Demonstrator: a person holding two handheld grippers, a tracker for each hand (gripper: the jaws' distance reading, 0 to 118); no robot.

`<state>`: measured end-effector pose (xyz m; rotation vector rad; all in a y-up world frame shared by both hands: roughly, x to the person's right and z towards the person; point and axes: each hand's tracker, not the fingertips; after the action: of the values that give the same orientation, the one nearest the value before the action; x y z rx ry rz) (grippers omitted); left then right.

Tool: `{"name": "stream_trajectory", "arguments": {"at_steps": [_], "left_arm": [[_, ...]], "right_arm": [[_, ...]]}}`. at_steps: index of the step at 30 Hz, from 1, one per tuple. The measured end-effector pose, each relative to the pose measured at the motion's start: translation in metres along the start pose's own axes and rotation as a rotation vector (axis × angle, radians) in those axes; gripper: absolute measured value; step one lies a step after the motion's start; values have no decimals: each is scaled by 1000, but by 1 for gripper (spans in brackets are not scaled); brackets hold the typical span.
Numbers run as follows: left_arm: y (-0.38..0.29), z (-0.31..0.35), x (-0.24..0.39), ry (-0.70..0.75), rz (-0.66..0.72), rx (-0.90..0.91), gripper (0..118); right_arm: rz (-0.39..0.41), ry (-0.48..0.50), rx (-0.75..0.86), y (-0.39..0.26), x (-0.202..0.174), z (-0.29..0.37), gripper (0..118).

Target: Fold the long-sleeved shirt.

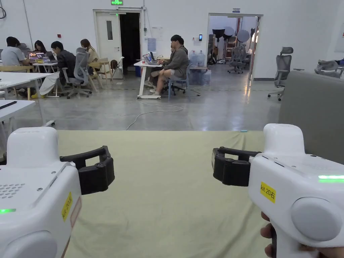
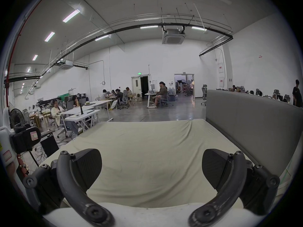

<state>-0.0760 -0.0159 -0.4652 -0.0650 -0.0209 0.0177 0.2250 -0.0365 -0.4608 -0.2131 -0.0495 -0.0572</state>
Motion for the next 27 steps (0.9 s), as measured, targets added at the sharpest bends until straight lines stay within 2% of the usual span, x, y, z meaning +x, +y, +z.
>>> {"name": "stream_trajectory", "arguments": {"at_steps": [27], "left_arm": [[3, 2, 1, -9, -8, 5, 118]], "right_arm": [[16, -19, -3, 2, -1, -2, 118]]}}
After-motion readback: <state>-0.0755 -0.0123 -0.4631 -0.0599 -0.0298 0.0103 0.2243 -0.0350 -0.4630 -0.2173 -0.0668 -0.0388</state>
